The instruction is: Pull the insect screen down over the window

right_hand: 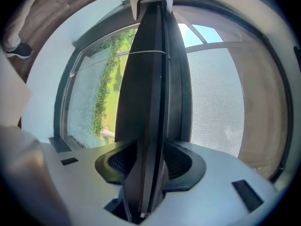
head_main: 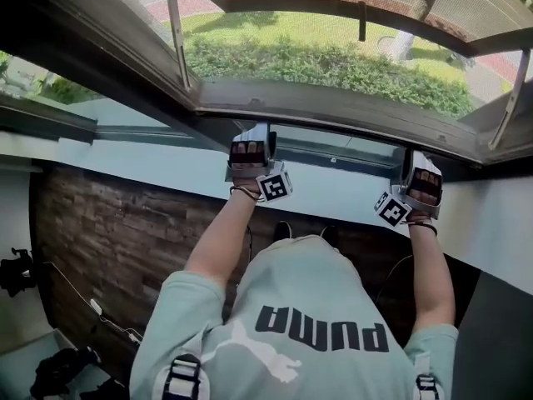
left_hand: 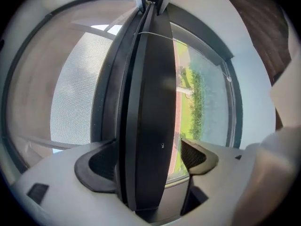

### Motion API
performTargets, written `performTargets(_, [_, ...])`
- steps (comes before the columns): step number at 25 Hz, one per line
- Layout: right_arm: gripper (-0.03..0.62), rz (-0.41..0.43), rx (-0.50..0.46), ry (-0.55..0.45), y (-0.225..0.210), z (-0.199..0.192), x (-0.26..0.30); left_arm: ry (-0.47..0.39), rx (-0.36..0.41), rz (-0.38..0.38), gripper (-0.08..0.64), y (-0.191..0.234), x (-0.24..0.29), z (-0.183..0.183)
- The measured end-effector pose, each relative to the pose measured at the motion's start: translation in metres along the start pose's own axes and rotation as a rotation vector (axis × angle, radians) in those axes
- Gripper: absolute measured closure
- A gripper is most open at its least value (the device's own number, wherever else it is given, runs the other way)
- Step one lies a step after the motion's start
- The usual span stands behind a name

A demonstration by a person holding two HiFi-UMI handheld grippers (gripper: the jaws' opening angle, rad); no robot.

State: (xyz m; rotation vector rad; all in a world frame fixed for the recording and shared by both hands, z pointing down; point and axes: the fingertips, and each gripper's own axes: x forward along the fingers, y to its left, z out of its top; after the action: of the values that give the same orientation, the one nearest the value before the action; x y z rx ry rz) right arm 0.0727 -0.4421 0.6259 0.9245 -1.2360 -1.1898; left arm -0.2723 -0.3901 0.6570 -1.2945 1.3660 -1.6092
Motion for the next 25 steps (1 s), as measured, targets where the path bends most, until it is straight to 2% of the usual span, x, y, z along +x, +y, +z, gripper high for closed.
performTargets(4, [0.443,-0.018,0.025,0.017,0.001,0.001,0.001,0.017,-0.032,-0.023,0.149,-0.004,0.001,0.0])
performTargets(8, [0.449,0.015,0.044,0.021,0.003,0.008,-0.004,0.042,-0.03,-0.068,0.158,-0.01,-0.005,-0.006])
performTargets(11, [0.455,0.094,0.044,0.023,0.004,0.012,-0.01,0.052,-0.05,-0.129,0.208,-0.013,-0.016,-0.009])
performTargets(12, [0.485,0.133,0.037,0.023,0.003,0.012,-0.011,0.054,-0.034,-0.146,0.256,-0.013,-0.018,-0.011])
performTargets(14, [0.485,0.179,0.019,0.017,0.001,0.011,-0.008,0.047,0.01,-0.146,0.252,-0.01,-0.016,-0.012])
performTargets(16, [0.485,0.16,0.019,0.0,0.002,0.013,-0.005,0.032,0.011,-0.13,0.25,-0.01,-0.012,-0.011])
performTargets(21, [0.471,0.008,0.093,-0.022,-0.003,0.015,0.006,-0.023,-0.019,-0.064,0.238,-0.002,-0.003,-0.006])
performTargets(23, [0.471,0.006,0.097,-0.046,-0.006,0.013,0.007,-0.034,-0.013,-0.052,0.239,0.003,-0.001,-0.004])
performTargets(25, [0.471,0.054,0.072,-0.088,-0.008,0.012,0.004,-0.029,-0.004,-0.062,0.241,0.003,-0.003,-0.004])
